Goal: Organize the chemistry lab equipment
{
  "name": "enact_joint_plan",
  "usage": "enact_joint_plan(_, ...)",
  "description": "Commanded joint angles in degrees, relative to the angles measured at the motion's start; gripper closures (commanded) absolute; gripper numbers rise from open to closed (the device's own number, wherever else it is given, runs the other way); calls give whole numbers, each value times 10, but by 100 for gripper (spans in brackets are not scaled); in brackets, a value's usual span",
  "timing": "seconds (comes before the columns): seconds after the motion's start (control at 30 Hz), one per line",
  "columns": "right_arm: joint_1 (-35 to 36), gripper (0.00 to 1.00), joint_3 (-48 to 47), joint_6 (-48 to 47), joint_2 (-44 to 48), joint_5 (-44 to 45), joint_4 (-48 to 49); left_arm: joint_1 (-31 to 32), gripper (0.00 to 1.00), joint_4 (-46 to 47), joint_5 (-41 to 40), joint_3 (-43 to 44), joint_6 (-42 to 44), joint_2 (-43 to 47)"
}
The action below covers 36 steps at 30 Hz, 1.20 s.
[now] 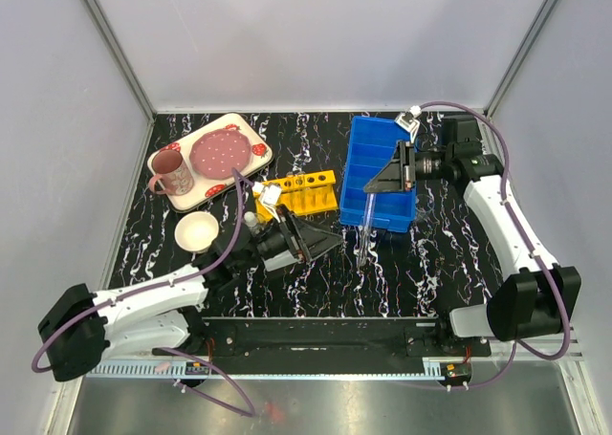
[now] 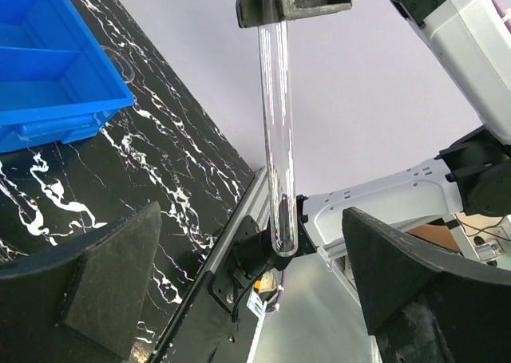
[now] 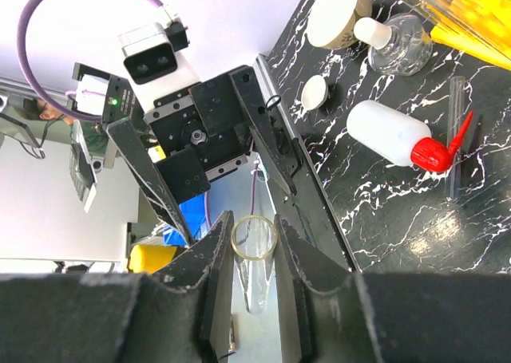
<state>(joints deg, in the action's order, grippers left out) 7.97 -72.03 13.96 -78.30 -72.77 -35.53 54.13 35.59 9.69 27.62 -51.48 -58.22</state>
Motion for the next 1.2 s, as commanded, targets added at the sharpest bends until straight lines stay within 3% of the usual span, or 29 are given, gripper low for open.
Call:
enact_joint_plan(0.0,-14,78,-5,79,-16,-15,65,2,2,57,-4,5,-8,-18)
enact_joint_plan(0.27,-26,78,37,135,-4,-18,128,20,4,127,53,58,-53,-117)
enact_joint_plan(0.5,-30,78,65,151,4,-17,154,37,21,197,91,83,-95,-200)
enact_joint_plan(0.6,-31,77,68,151,5,-17,157,39,33,201,93,81,-100,-208)
enact_joint_plan(0.63,-34,78,69,152,7,-17,156,40,45,202,93,80,-101,-208)
enact_joint_plan(0.7,-34,77,72,148,8,-16,158,39,59,201,92,75,-105,-206)
enact_joint_plan(0.9,-37,75,80,117,12,-12,151,39,77,191,91,67,-119,-208)
enact_joint_plan(0.97,-37,68,74,93,14,-7,130,39,80,190,94,65,-123,-207)
enact_joint_plan(1.07,-37,40,5,-36,9,46,-5,35,81,179,101,59,-129,-199)
enact_joint_plan(1.1,-37,26,-25,-156,3,74,-62,31,81,177,105,57,-133,-196)
enact_joint_plan(1.17,-37,18,-100,-287,-19,172,-190,26,82,161,124,52,-137,-184)
